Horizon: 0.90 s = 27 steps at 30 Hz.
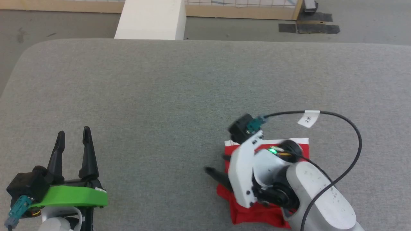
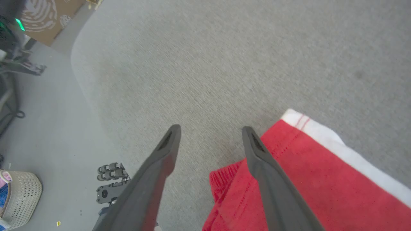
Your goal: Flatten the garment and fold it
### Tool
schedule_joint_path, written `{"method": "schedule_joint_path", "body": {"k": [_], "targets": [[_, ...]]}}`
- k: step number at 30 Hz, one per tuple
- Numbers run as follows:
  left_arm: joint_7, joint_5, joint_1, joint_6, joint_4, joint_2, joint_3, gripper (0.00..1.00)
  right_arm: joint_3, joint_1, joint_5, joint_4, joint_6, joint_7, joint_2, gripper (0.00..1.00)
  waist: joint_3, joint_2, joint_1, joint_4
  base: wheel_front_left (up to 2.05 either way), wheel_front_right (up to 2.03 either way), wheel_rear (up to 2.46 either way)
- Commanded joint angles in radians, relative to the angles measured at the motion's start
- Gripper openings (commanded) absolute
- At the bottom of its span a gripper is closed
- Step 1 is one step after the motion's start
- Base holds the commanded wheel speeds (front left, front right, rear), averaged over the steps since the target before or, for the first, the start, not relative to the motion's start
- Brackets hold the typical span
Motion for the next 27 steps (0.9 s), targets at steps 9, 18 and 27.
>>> {"method": "schedule_joint_path", "body": {"k": [9, 18, 27], "targets": [[-0.005, 0.012, 0.013, 0.008, -0.020, 0.000, 0.026, 1.00, -0.109, -0.002, -0.030, -0.162, -0.001, -0.073, -0.033, 1.00, -0.019, 0.0000, 0.0000, -0.084, 0.00, 0.00, 0.00], [-0.005, 0.020, 0.022, 0.012, -0.042, 0.003, 0.035, 1.00, -0.335, 0.192, -0.226, -0.196, -0.001, 0.003, -0.084, 1.00, -0.011, 0.0000, 0.0000, -0.103, 0.00, 0.00, 0.00], [-0.005, 0.021, 0.020, 0.022, -0.041, 0.000, 0.046, 1.00, -0.337, 0.254, -0.320, -0.069, -0.001, -0.040, -0.032, 1.00, 0.014, 0.0000, 0.0000, -0.074, 0.00, 0.00, 0.00]]}}
